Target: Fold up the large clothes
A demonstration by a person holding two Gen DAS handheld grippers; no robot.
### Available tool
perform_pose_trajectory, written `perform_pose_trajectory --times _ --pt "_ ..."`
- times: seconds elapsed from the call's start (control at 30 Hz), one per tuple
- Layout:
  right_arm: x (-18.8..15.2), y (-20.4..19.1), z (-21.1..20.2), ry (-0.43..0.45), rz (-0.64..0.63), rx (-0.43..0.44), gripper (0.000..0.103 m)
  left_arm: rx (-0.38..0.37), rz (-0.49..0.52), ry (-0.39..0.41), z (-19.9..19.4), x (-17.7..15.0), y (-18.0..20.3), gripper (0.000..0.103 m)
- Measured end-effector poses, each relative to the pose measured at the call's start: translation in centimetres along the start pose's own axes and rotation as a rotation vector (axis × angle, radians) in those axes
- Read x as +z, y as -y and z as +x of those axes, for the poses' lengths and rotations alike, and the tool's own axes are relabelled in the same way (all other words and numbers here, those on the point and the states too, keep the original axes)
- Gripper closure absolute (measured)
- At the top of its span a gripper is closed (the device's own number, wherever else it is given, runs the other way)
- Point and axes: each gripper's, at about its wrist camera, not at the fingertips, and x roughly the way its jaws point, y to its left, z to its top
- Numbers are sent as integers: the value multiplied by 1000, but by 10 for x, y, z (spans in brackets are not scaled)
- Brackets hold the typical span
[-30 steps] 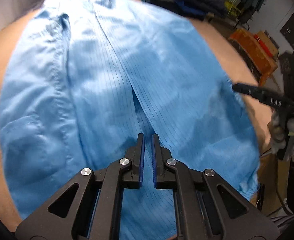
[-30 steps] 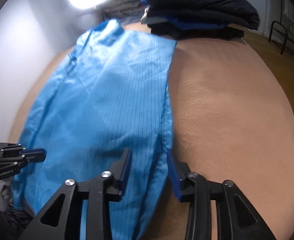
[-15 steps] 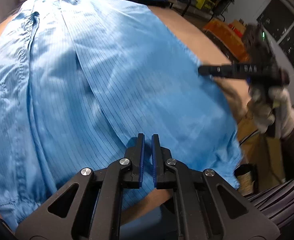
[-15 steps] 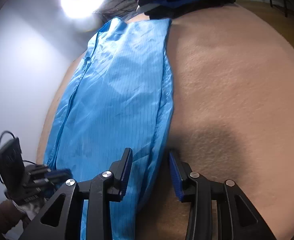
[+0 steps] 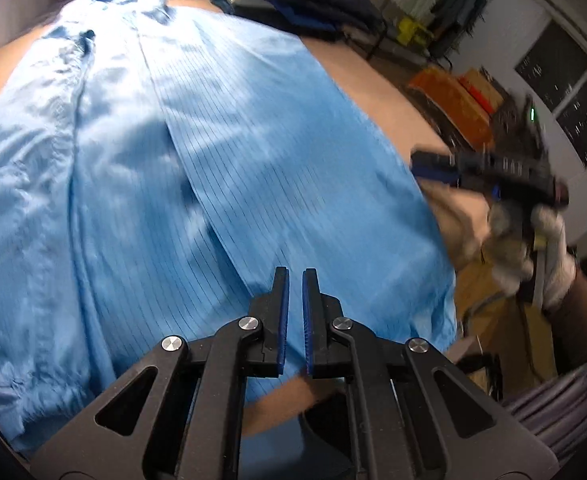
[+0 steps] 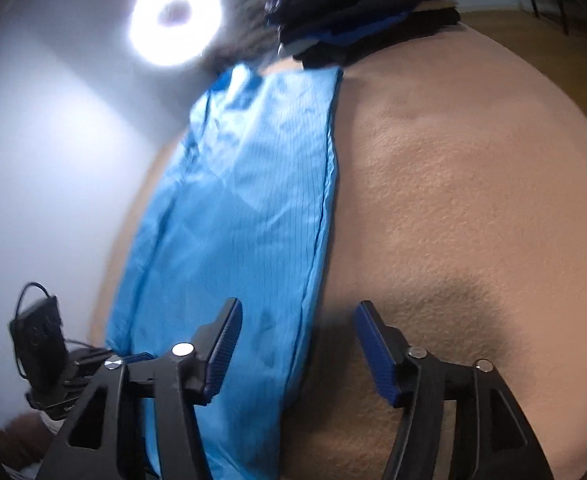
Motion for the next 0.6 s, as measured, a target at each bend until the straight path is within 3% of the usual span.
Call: perform_pose_trajectory --times 0.1,0.17,0.27,0.4,0.6 --pt "-5 5 16 -26 33 13 51 -10 -32 3 8 5 -3 99" --pt "-6 -2 26 -46 8 5 89 -14 -19 -20 23 3 4 99" --pt "-5 -22 29 -56 -59 -69 101 8 24 -69 41 -4 7 99" --pt "3 -49 23 -72 -130 -166 103 11 62 -64 37 -4 8 99" --pt "21 -88 20 -154 -267 -262 103 -23 21 28 -36 8 -6 99"
